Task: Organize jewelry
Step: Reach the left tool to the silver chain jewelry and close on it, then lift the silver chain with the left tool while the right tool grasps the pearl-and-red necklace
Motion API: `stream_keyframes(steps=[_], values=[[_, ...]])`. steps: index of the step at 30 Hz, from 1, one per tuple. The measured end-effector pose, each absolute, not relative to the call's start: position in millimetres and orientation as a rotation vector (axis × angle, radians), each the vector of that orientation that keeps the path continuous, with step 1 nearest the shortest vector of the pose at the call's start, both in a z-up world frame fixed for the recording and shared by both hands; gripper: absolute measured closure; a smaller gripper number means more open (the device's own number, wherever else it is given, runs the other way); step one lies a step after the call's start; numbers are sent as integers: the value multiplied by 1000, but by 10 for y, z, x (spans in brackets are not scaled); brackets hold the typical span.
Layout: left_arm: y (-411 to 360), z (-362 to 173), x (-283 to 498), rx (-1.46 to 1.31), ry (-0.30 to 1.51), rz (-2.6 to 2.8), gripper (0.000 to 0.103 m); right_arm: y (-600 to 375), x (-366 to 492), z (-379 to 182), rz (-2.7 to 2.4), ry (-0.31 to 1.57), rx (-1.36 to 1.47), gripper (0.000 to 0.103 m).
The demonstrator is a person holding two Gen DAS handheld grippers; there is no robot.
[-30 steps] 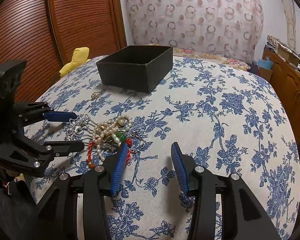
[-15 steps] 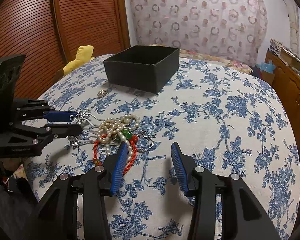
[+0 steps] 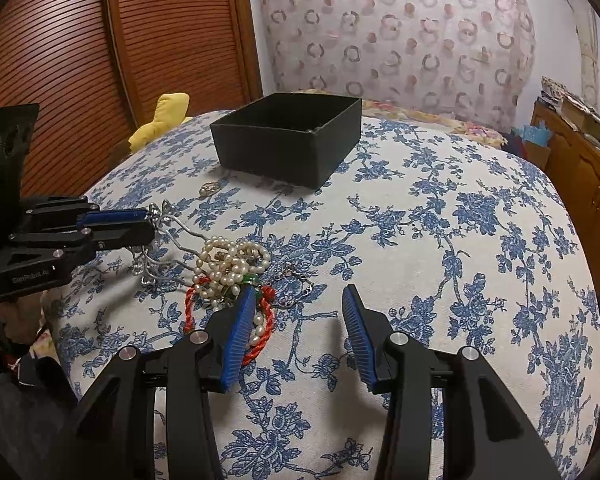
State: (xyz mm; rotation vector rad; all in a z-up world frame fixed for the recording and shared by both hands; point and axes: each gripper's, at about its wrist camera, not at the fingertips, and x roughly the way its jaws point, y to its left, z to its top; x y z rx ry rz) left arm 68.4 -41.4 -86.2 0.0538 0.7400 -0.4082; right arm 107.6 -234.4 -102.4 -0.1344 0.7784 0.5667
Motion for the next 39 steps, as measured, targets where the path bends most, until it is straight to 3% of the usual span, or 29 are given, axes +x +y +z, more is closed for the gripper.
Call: stream_keyframes(steps=[21, 34, 39], values=[[0, -650, 644, 35, 666, -281, 95, -2065, 1043, -950, 641, 773, -162, 55], [138, -680, 607, 10, 662, -265, 95, -1847, 1388, -932, 632, 796, -180, 78], [140, -683, 601, 6, 663, -266, 95, -1923, 1468, -971, 624, 834, -190, 79]])
